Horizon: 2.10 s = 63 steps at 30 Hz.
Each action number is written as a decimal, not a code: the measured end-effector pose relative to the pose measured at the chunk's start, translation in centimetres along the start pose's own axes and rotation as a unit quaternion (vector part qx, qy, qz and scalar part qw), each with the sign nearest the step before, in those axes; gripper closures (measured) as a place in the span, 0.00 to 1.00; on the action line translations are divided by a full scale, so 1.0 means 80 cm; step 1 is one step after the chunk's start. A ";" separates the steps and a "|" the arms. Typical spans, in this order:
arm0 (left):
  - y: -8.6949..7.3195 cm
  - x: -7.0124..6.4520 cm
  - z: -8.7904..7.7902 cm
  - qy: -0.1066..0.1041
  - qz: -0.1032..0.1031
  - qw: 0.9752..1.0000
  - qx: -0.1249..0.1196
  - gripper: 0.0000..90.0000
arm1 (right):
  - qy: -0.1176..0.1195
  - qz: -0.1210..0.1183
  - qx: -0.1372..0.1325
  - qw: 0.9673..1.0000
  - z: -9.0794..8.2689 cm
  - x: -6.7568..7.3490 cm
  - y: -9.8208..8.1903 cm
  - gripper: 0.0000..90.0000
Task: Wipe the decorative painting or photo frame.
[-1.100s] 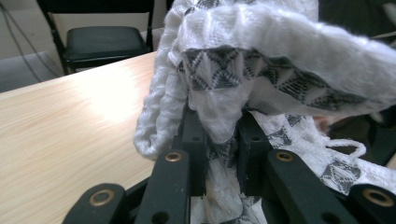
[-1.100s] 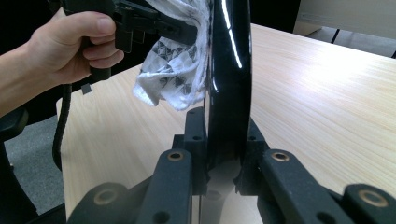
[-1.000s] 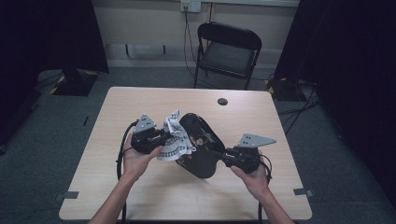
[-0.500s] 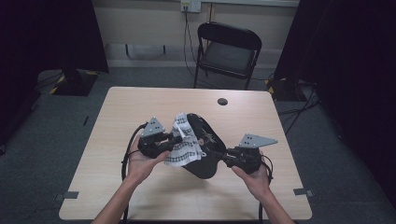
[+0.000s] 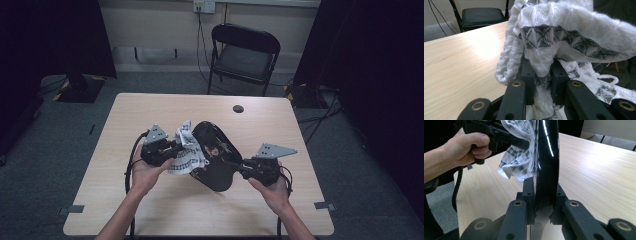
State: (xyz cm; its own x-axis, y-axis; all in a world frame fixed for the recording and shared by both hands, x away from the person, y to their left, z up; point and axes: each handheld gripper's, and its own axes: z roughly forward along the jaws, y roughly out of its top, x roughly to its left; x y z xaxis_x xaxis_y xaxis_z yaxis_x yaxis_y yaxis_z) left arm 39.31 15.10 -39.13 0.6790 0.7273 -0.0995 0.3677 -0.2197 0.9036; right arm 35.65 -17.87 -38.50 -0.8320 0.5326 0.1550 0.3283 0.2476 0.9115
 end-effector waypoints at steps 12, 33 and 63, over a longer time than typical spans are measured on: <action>0.002 -0.046 0.020 -0.053 0.048 0.997 0.007 0.85 | -0.008 0.002 0.000 1.000 -0.001 -0.001 0.000 0.88; 0.004 -0.043 0.017 -0.054 0.034 0.998 0.001 0.86 | -0.006 0.002 0.000 1.000 -0.001 -0.001 -0.001 0.88; 0.013 -0.057 0.018 -0.054 0.039 0.998 -0.009 0.85 | -0.003 0.006 0.000 1.000 -0.003 -0.003 -0.001 0.88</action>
State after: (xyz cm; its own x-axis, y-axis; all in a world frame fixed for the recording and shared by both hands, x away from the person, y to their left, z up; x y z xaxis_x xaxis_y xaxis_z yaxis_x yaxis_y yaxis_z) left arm 37.48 10.64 -38.35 0.7701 0.6338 -0.0726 0.3008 -0.2604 0.9174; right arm 35.70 -18.21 -38.55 -0.8249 0.5409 0.1640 0.3386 0.2407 0.9096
